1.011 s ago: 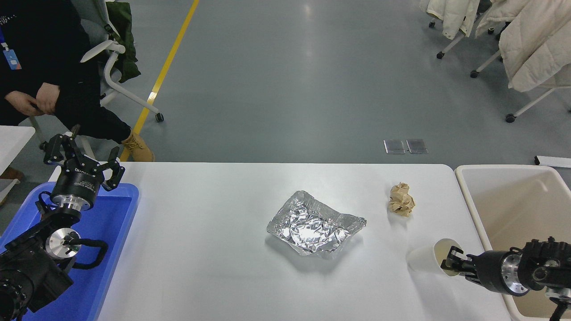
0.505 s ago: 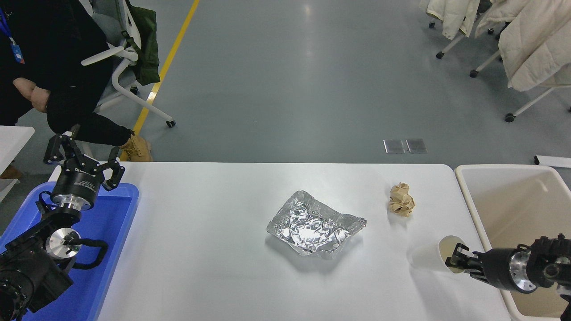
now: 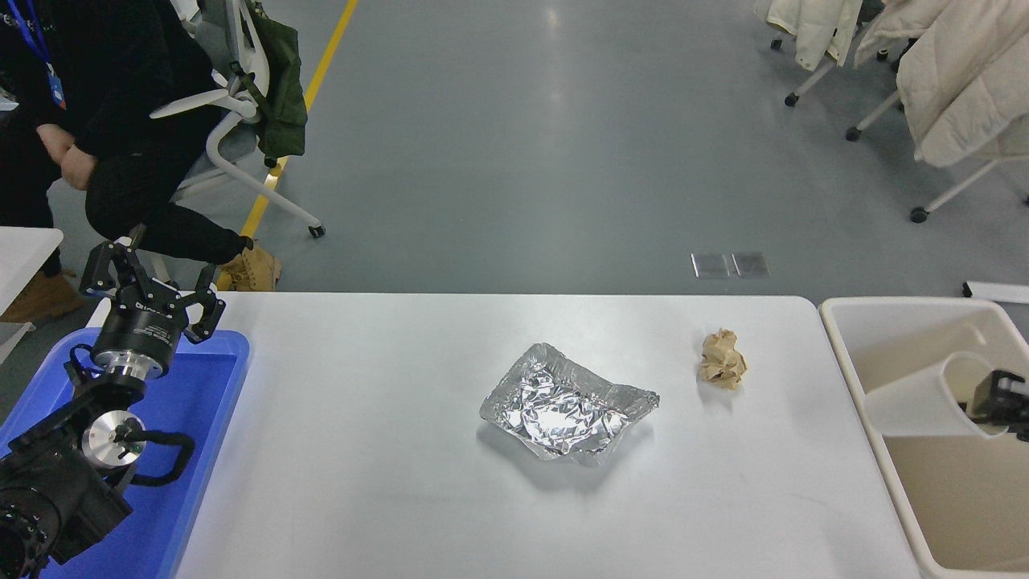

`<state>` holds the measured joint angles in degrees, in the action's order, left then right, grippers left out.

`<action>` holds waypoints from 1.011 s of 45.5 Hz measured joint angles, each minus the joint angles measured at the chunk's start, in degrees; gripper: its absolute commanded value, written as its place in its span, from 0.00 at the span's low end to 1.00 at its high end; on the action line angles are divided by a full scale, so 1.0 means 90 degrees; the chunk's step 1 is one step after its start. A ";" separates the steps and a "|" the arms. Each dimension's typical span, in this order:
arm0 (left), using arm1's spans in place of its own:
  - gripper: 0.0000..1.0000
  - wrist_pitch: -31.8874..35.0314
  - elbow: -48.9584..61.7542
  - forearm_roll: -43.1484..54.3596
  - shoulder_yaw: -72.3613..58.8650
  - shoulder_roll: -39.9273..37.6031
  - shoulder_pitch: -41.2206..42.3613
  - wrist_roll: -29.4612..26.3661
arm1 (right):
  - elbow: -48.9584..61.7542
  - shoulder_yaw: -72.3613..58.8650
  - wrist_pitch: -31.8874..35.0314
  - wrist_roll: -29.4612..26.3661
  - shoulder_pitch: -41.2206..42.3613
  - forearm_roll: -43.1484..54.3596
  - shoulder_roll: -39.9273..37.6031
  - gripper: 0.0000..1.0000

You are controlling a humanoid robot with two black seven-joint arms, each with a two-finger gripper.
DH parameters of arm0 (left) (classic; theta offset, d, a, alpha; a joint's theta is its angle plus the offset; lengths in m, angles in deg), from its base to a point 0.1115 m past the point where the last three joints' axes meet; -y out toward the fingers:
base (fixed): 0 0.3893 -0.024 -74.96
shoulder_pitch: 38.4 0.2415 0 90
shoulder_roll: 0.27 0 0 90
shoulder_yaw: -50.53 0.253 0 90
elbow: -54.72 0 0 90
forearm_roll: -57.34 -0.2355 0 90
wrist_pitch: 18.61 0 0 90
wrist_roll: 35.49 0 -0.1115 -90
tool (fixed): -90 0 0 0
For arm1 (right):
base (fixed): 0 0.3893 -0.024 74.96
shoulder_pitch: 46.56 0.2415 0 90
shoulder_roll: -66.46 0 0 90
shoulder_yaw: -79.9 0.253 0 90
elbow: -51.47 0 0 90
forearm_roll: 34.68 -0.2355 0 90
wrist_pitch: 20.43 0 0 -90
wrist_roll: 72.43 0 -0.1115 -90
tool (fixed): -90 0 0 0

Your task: Clean the table surface

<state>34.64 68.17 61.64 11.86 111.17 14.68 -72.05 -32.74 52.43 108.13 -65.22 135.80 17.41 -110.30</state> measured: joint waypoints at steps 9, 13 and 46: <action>1.00 0.0000 0.0000 0.0000 0.0000 0.0000 0.0001 0.0000 | 0.0012 0.0291 0.0705 -0.0001 0.0365 0.0428 -0.0455 0.00; 1.00 0.0000 0.0000 0.0000 0.0000 0.0000 0.0001 0.0000 | 0.0050 0.0352 0.0828 -0.0006 0.0428 0.0522 -0.0532 0.00; 1.00 0.0000 0.0000 0.0000 0.0000 0.0002 0.0002 0.0000 | 0.3399 0.0379 -0.2429 -0.0072 -0.2901 -0.2194 0.2120 0.00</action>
<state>34.65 68.17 61.64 11.86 111.19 14.69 -72.05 -2.15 55.83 86.28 -65.86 109.68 -2.33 -91.21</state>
